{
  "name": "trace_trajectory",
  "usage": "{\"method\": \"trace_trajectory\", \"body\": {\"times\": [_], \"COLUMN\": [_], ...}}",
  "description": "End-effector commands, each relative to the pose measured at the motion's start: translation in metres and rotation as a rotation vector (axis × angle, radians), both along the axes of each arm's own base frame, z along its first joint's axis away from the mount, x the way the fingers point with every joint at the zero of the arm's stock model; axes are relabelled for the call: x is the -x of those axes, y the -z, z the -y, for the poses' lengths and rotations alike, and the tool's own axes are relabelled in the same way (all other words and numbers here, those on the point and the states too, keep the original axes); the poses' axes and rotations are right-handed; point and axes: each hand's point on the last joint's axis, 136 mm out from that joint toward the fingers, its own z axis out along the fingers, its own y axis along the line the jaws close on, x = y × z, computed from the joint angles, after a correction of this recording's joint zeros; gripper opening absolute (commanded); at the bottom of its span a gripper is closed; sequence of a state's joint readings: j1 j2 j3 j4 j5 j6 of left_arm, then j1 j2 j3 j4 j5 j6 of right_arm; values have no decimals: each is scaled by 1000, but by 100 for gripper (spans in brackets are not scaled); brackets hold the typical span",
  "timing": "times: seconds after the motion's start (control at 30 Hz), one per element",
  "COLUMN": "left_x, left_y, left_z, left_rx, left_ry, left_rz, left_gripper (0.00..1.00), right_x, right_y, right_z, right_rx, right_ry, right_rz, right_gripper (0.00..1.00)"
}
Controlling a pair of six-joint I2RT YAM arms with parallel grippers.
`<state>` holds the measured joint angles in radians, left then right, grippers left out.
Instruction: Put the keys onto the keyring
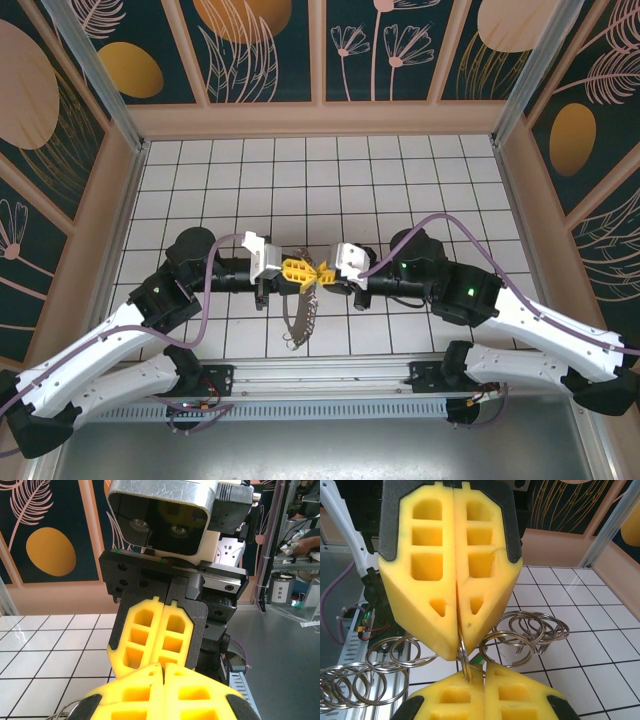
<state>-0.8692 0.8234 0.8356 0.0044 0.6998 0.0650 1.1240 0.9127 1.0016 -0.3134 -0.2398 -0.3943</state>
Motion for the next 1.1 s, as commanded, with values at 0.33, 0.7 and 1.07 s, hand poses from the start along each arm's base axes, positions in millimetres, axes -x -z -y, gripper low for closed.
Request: {"method": "trace_trajectory", "body": {"times": [0.33, 0.7, 1.07], "left_x": [23, 22, -7], "left_y": [-22, -27, -4], "left_z": [-2, -5, -5], "left_rx": [85, 91, -12], "left_ry": [121, 95, -69], "left_rz": [38, 44, 66], "left_gripper": [0, 0, 0], "right_x": [9, 8, -5], "right_y": [-41, -45, -50], "right_z": [12, 13, 26], "right_rx": [-159, -168, -161], "right_ry": [-35, -28, 81], "right_rz": [57, 70, 101], "right_gripper": [0, 0, 0]}}
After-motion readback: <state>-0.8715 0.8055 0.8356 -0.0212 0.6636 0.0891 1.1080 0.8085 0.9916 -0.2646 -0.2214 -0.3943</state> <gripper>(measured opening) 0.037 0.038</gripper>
